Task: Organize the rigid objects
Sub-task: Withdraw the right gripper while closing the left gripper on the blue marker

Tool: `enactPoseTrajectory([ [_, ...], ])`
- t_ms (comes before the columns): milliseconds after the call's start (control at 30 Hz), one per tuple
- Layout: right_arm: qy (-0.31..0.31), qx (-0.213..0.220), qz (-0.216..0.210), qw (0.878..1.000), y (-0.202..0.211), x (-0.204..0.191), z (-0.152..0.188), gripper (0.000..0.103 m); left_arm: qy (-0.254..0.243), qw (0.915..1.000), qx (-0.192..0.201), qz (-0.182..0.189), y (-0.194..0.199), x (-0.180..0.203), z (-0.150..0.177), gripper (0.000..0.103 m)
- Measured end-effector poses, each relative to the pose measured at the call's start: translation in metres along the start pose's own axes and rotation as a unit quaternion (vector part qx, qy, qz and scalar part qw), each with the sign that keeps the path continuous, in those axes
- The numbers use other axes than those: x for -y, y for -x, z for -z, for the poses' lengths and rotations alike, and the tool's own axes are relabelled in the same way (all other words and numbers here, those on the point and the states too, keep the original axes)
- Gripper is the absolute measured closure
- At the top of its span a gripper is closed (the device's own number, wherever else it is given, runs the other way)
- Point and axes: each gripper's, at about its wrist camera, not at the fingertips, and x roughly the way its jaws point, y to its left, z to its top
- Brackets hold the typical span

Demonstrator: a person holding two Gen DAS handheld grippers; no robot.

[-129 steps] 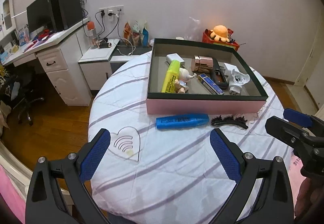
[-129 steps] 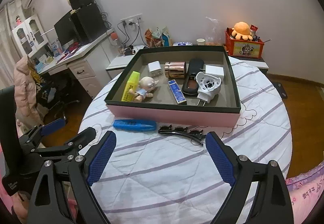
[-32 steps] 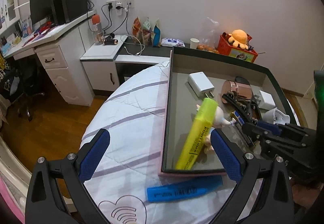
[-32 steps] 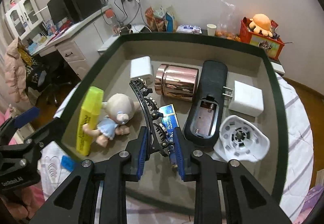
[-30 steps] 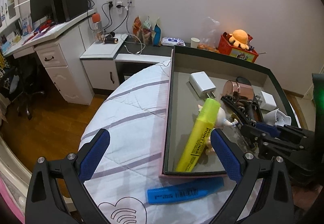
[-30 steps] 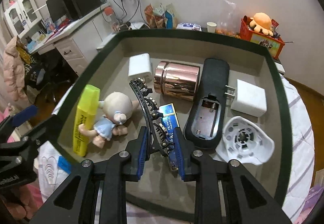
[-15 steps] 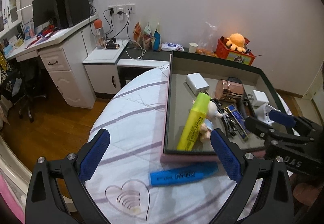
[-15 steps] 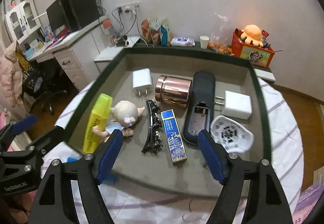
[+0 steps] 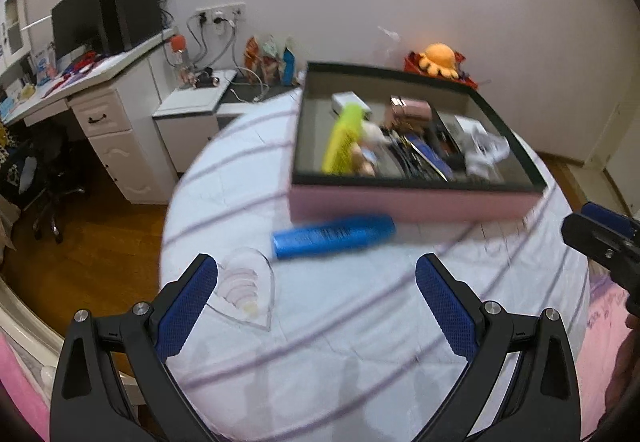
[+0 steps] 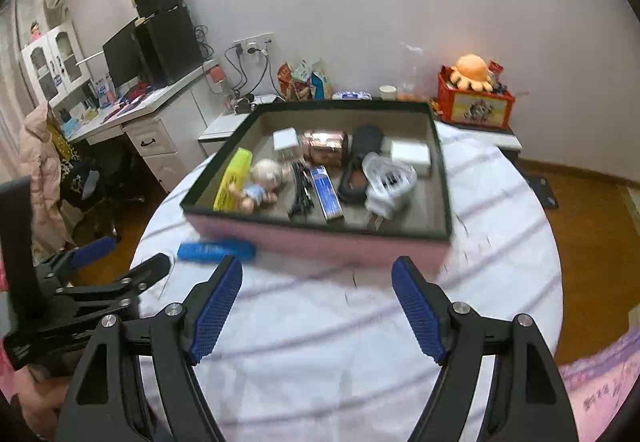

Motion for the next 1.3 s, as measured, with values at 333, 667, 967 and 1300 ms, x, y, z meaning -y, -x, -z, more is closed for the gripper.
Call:
enactPoseTrajectory([
  [333, -0.034, -0.007, 0.009, 0.999, 0.008, 0.02, 0.023, 0.024, -0.038, 0.9991, -0.016, 0.011, -0.047, 0.002, -0.008, 0.002],
  [667, -0.028, -0.024, 0.022, 0.999, -0.01, 0.016, 0.017, 0.024, -0.093, 0.9916, -0.069, 0.057, -0.102, -0.001, -0.015, 0.004],
  [967, -0.012, -0.036, 0.014, 0.999, -0.023, 0.008, 0.012, 0.024, -0.132, 0.976, -0.098, 0.142, -0.08, 0.026, 0.001, 0.007],
  [1300, -0.021, -0.026, 0.021, 0.999, -0.01, 0.019, 0.014, 0.024, -0.151, 0.9789, -0.08, 0.113, -0.093, 0.05, -0.013, 0.035],
])
